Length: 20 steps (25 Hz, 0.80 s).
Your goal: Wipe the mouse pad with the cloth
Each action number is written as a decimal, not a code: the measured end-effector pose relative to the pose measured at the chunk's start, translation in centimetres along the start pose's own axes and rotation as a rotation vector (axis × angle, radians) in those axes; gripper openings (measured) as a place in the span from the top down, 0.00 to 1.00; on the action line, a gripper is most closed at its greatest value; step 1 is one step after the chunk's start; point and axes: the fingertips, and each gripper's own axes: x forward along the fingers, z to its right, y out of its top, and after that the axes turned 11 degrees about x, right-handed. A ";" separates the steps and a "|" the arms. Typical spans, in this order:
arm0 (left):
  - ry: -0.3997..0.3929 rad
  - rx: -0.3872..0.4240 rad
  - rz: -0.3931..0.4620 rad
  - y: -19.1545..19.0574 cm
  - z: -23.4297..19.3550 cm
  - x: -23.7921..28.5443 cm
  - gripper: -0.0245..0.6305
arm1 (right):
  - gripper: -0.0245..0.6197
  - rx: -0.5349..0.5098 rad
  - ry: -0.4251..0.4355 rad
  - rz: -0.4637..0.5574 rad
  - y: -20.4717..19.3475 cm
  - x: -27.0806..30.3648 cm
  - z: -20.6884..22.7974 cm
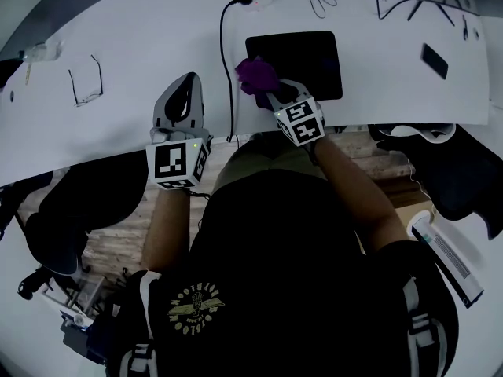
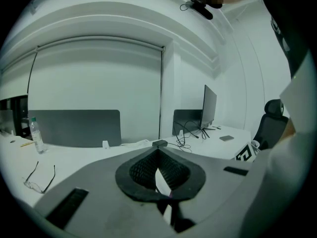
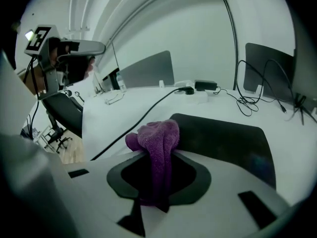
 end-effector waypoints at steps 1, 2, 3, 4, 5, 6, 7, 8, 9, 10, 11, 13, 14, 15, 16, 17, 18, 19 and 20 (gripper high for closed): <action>0.000 0.002 0.001 0.1 0.0 0.1 0.96 | 0.82 0.002 -0.010 -0.007 -0.3 -0.1 0.6; -0.001 0.004 0.002 0.2 0.0 0.3 0.96 | 0.82 0.004 -0.020 -0.012 -0.6 -0.3 1.1; -0.002 0.005 0.003 0.4 0.1 0.5 0.96 | 0.82 0.006 -0.030 -0.014 -0.8 -0.5 1.7; -0.006 0.007 0.005 0.5 0.2 0.7 0.96 | 0.82 0.009 -0.039 -0.014 -1.0 -0.8 2.3; -0.010 0.009 0.008 0.7 0.4 0.9 0.96 | 0.82 0.013 -0.049 -0.013 -1.1 -1.0 2.8; -0.015 0.011 0.010 0.8 0.6 1.1 0.96 | 0.82 0.021 -0.060 -0.012 -1.3 -1.3 3.4; -0.020 0.014 0.012 1.0 0.7 1.3 0.96 | 0.82 0.030 -0.071 -0.011 -1.4 -1.7 4.1; -0.024 0.016 0.013 1.2 0.9 1.5 0.96 | 0.82 0.039 -0.082 -0.009 -1.5 -2.0 4.7; -0.028 0.018 0.014 1.3 1.1 1.8 0.96 | 0.82 0.047 -0.094 -0.007 -1.6 -2.4 5.4; -0.031 0.019 0.015 1.5 1.2 2.0 0.96 | 0.82 0.055 -0.105 -0.005 -1.6 -2.7 6.1; -0.034 0.020 0.016 1.6 1.3 2.3 0.96 | 0.82 0.063 -0.117 -0.004 -1.7 -3.1 6.8; -0.041 0.025 0.018 1.9 1.6 2.7 0.96 | 0.82 0.082 -0.145 -0.003 -2.1 -4.0 8.4; -0.045 0.028 0.019 2.1 1.8 2.9 0.96 | 0.82 0.092 -0.160 -0.004 -2.3 -4.5 9.3; -0.048 0.031 0.020 2.3 1.9 3.1 0.96 | 0.82 0.099 -0.176 -0.005 -2.5 -5.0 10.2; -0.051 0.034 0.023 2.6 2.0 3.3 0.96 | 0.82 0.106 -0.192 -0.006 -2.7 -5.5 11.1; -0.051 0.037 0.026 2.8 2.0 3.4 0.96 | 0.82 0.112 -0.210 -0.007 -3.0 -6.0 12.0; -0.051 0.040 0.030 3.0 2.0 3.5 0.96 | 0.82 0.119 -0.229 -0.009 -3.2 -6.5 13.0; -0.050 0.040 0.034 3.3 1.9 3.6 0.96 | 0.82 0.127 -0.248 -0.012 -3.5 -7.1 13.9; -0.051 0.037 0.039 3.6 1.9 3.6 0.96 | 0.82 0.139 -0.266 -0.017 -3.8 -7.7 14.8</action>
